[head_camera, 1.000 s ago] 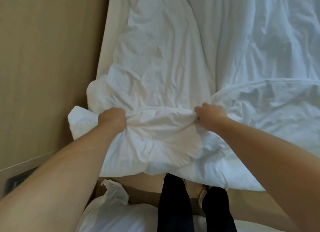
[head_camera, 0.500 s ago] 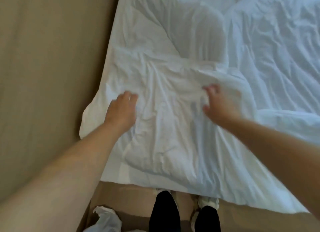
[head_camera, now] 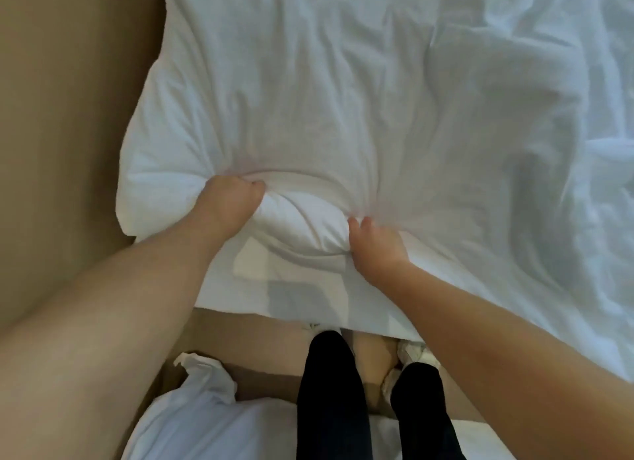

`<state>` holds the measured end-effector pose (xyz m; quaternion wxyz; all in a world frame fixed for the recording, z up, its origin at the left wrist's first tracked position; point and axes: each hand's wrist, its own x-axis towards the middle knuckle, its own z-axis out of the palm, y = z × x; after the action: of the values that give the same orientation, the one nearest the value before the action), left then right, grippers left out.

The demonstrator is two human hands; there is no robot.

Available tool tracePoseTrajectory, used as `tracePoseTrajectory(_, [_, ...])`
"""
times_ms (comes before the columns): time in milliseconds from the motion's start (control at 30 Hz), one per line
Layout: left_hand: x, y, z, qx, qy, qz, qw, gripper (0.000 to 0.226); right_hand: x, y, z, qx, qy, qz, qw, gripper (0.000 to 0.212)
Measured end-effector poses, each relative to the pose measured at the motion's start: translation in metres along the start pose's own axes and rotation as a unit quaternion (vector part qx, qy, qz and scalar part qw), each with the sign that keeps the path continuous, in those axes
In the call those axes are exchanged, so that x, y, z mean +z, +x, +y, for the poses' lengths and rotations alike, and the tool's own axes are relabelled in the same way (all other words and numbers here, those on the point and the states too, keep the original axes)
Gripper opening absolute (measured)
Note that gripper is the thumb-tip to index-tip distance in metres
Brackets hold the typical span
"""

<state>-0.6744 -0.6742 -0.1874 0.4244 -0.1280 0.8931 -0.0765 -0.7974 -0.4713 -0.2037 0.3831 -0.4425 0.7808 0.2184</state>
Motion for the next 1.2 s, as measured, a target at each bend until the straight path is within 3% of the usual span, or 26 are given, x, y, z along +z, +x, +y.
tracePoseTrajectory(67, [-0.027, -0.013, -0.012, 0.009, 0.046, -0.023, 0.999, 0.029, -0.017, -0.01, 0.007, -0.031, 0.058, 0.015, 0.998, 0.034])
tracePoseTrajectory(200, [-0.06, -0.065, -0.054, -0.006, 0.091, -0.121, 0.989, 0.026, -0.062, -0.041, -0.012, -0.131, 0.165, -0.057, 0.976, 0.013])
tracePoseTrajectory(300, [-0.016, -0.109, -0.066, -0.009, 0.093, -0.216, 0.972, 0.033, -0.057, -0.057, -0.044, -0.179, 0.211, -0.114, 0.954, 0.031])
tracePoseTrajectory(433, [0.043, -0.138, -0.042, -0.034, 0.045, -0.29, 0.955, 0.07, -0.011, -0.063, -0.054, -0.188, 0.14, -0.192, 0.953, 0.067])
tracePoseTrajectory(500, [0.041, -0.123, -0.035, -0.066, 0.004, -0.255, 0.965, 0.067, 0.001, -0.061, -0.041, -0.176, 0.125, -0.162, 0.963, 0.067])
tracePoseTrajectory(600, [0.019, -0.094, -0.026, -0.07, -0.102, -0.12, 0.985, 0.054, 0.003, -0.049, -0.011, -0.146, 0.114, -0.06, 0.981, 0.061])
tracePoseTrajectory(700, [-0.008, -0.068, -0.002, -0.055, -0.202, -0.02, 0.978, 0.044, -0.007, -0.038, 0.016, -0.082, 0.13, 0.045, 0.987, 0.055])
tracePoseTrajectory(900, [-0.072, -0.025, 0.066, -0.003, -0.286, 0.042, 0.957, 0.051, -0.042, -0.035, 0.098, 0.066, 0.248, 0.182, 0.949, 0.053])
tracePoseTrajectory(1067, [-0.126, 0.011, 0.105, 0.01, -0.261, 0.122, 0.957, 0.048, -0.049, -0.045, 0.195, 0.152, 0.236, 0.214, 0.936, 0.048])
tracePoseTrajectory(1200, [-0.177, 0.046, 0.142, 0.01, -0.254, 0.22, 0.942, 0.05, -0.037, -0.041, 0.276, 0.213, 0.227, 0.161, 0.937, 0.055])
